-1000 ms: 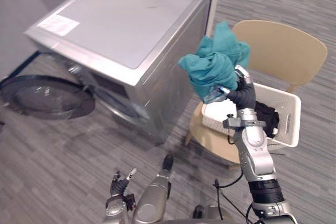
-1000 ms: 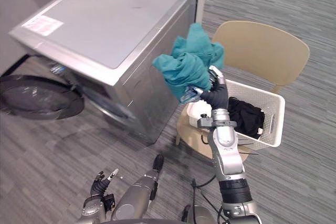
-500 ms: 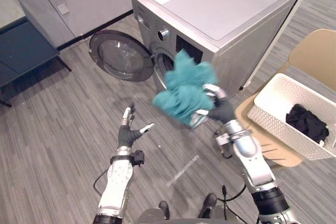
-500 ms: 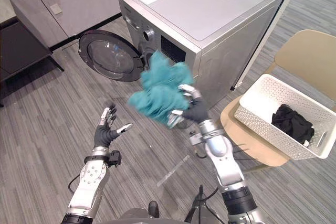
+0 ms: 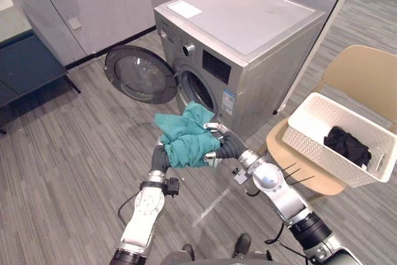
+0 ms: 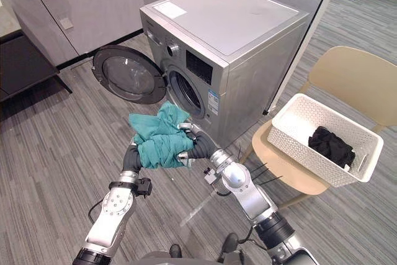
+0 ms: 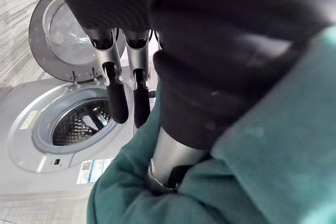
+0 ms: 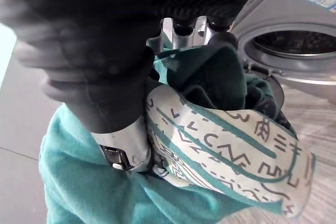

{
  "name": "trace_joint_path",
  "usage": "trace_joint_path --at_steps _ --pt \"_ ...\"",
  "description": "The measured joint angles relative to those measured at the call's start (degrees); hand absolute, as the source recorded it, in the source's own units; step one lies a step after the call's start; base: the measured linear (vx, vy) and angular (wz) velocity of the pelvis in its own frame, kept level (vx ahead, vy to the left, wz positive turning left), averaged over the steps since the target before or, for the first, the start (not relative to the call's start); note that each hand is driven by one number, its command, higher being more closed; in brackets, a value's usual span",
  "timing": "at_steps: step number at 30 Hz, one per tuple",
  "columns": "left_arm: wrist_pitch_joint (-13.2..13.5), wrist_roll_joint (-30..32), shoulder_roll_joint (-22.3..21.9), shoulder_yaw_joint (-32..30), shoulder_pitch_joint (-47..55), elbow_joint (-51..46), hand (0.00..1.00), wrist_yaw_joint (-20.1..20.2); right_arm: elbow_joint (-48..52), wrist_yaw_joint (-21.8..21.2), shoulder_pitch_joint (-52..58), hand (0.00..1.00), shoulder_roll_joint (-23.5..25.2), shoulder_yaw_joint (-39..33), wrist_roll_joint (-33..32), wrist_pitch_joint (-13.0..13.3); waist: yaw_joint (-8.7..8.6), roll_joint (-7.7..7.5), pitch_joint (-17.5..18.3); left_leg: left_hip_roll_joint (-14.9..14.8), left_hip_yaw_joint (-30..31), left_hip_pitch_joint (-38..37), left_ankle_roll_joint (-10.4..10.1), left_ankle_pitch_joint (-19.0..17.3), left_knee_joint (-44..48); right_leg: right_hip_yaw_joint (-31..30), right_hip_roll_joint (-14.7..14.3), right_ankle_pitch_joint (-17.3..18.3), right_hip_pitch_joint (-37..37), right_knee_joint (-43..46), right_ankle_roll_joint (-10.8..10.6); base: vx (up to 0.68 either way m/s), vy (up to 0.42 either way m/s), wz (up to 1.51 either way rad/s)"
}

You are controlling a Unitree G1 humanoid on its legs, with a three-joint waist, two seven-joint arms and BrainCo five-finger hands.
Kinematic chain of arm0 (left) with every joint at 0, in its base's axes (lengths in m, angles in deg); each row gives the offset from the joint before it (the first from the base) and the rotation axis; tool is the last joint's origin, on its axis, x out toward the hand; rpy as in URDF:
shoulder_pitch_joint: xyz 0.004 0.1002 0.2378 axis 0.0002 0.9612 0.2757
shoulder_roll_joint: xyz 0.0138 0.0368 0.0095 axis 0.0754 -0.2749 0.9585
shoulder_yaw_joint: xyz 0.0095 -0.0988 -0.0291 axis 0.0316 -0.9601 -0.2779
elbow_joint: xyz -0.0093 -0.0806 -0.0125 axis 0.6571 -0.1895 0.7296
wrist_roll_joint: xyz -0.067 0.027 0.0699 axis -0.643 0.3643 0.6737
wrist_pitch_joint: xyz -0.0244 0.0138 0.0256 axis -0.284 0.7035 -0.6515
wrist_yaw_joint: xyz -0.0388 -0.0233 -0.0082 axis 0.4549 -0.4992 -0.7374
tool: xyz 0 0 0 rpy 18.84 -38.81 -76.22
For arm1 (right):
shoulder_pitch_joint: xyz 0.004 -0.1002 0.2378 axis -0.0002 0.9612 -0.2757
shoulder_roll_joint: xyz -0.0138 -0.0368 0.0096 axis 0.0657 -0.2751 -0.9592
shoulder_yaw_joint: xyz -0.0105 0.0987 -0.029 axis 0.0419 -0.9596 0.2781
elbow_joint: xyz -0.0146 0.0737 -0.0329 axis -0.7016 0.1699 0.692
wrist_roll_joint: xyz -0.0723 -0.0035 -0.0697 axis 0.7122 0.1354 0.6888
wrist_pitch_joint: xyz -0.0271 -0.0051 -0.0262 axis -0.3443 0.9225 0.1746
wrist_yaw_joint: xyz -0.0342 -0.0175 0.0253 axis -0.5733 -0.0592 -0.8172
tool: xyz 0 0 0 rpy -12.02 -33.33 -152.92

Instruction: Pick up the laundry basket with both hands and put the clothes into the washing machine.

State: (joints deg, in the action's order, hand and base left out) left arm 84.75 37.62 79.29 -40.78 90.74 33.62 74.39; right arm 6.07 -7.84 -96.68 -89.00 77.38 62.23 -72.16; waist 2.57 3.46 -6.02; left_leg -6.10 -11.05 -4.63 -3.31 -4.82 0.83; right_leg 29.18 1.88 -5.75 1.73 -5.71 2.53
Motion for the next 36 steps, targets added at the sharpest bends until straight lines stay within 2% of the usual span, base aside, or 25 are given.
trace_joint_path --at_steps 7,13,18,22,24,28,31,32,33,34,35,36 --pt "-0.7 -0.3 -0.2 0.5 0.2 0.2 1.00 0.1 0.0 -0.8 5.0 0.00 0.4 1.4 0.6 0.4 -0.13 -0.07 0.5 0.0 -0.2 -0.1 0.0 0.0 -0.1 -0.3 0.0 -0.1 0.0 0.0 0.0 0.00 0.011 0.00" --pt "-0.7 -0.8 -1.3 -0.4 2.1 0.3 1.00 0.2 0.0 -0.1 9.2 0.00 3.3 -2.1 4.1 1.6 -0.05 -0.17 0.6 0.1 0.0 -0.1 0.0 0.0 -0.1 -0.7 0.0 -0.1 -0.1 0.0 0.0 0.02 0.026 0.01" --pt "-0.6 -2.1 -4.1 -4.8 3.1 0.3 1.00 -0.3 0.0 2.7 13.0 0.00 6.0 -10.6 6.3 2.2 -0.08 -0.16 0.6 0.1 1.7 1.7 0.1 0.8 -0.9 0.7 0.3 0.0 -1.2 0.0 -0.1 -0.01 0.005 0.16" --pt "-0.6 -3.3 -4.8 -7.4 2.9 0.4 1.00 -1.4 0.0 7.0 15.5 0.00 7.7 -22.5 6.3 2.3 -0.20 -0.16 0.6 0.4 6.2 4.1 -0.2 3.8 -3.3 5.8 0.5 0.7 -2.2 0.0 -0.9 0.02 -0.021 0.67" --pt "-0.6 -4.9 -5.0 -9.2 3.0 0.8 1.00 -1.7 -0.3 9.9 16.2 0.00 8.3 -28.4 6.3 2.2 0.04 -0.05 0.5 0.2 8.2 5.0 -0.3 4.9 -4.4 8.5 1.0 2.1 -2.5 1.2 -0.8 0.02 -0.022 0.60" --pt "-0.5 -6.7 -5.4 -12.9 5.1 0.8 1.00 -2.3 -6.3 11.7 15.7 0.00 9.5 -32.8 6.3 2.2 -0.02 -0.10 0.5 -0.1 7.9 4.9 -0.4 5.1 -4.7 9.1 1.7 4.3 -3.4 4.5 -1.1 0.05 0.006 0.11" --pt "-0.5 -7.5 -6.1 -14.9 7.0 0.8 1.00 -2.2 -16.5 12.8 14.6 0.00 10.8 -35.9 6.1 1.5 -0.01 -0.36 0.1 0.2 5.4 4.9 0.3 4.0 -3.6 8.5 3.0 5.5 -4.2 6.8 -1.6 0.05 0.037 -0.09" --pt "-0.5 -8.2 -6.5 -15.2 7.5 0.8 1.00 -2.1 -21.1 12.9 14.7 0.00 11.0 -37.0 5.4 0.8 0.11 -0.64 -0.2 0.3 4.8 5.3 1.0 1.8 -1.3 8.4 4.8 8.0 -5.3 11.1 -2.1 0.05 0.056 0.02" --pt "-0.5 -8.7 -6.5 -15.3 8.0 0.8 1.00 -1.9 -25.6 13.1 14.8 0.00 11.0 -37.8 5.0 -0.1 0.00 -1.41 -0.8 1.1 4.6 6.1 1.4 -1.2 2.6 8.4 8.0 12.0 -6.6 18.0 -3.2 0.04 0.064 0.10" --pt "-0.5 -8.7 -6.4 -15.4 8.1 0.8 1.00 -1.7 -27.7 13.1 14.9 0.00 11.0 -38.1 5.0 -0.3 -0.15 -1.93 -1.2 1.6 4.7 6.4 1.3 -2.9 4.6 8.4 9.9 13.9 -7.1 21.6 -3.8 0.04 0.075 0.36" --pt "-0.5 -8.7 -6.2 -15.2 8.4 0.7 1.00 -1.0 -31.5 13.1 15.7 0.00 11.1 -39.1 5.0 -0.6 -0.56 -3.19 -2.0 2.8 5.6 6.8 1.6 -5.2 7.6 8.2 13.6 16.9 -8.0 29.3 -3.5 0.06 0.045 0.42" --pt "-0.5 -8.7 -6.3 -15.0 8.4 0.6 1.00 -1.0 -33.1 13.2 16.1 0.00 11.0 -39.5 5.0 -1.0 -0.61 -3.80 -2.3 3.6 6.0 6.8 2.1 -5.9 8.5 6.7 15.5 17.7 -9.4 33.6 -3.0 0.09 0.062 0.57"
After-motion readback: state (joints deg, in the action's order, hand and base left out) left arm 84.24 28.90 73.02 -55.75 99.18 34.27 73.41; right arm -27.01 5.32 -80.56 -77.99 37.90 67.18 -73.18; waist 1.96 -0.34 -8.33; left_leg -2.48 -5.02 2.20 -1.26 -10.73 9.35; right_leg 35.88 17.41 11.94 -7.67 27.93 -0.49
